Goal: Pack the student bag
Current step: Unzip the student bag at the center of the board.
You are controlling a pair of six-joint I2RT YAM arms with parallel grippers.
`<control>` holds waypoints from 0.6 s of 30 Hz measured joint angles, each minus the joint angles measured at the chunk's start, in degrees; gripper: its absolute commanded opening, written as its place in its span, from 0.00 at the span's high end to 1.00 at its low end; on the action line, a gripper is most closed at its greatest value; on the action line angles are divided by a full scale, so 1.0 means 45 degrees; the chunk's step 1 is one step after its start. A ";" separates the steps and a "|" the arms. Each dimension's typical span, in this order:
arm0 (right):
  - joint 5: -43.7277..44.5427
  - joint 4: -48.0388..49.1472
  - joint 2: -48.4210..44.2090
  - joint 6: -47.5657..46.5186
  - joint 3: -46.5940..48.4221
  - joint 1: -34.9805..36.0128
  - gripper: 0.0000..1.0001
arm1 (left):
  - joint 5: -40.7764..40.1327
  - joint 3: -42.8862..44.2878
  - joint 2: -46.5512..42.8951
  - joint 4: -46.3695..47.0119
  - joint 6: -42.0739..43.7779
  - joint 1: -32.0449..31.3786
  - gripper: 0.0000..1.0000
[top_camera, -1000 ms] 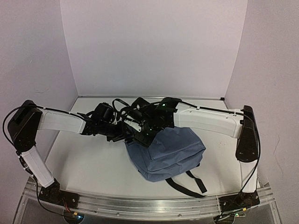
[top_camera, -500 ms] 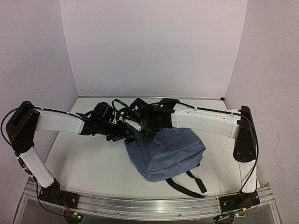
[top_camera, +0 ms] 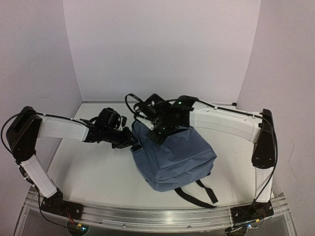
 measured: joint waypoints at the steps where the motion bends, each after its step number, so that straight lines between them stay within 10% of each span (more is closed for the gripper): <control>1: -0.0207 0.0002 -0.0174 0.0048 -0.0062 -0.0126 1.00 | -0.0021 0.0000 0.0000 -0.0006 0.0019 0.0023 0.87; 18: -0.4616 0.0221 -0.1142 0.1004 -0.1847 -0.4254 1.00 | -0.0124 0.0000 0.0551 -0.0342 0.0137 0.0605 1.00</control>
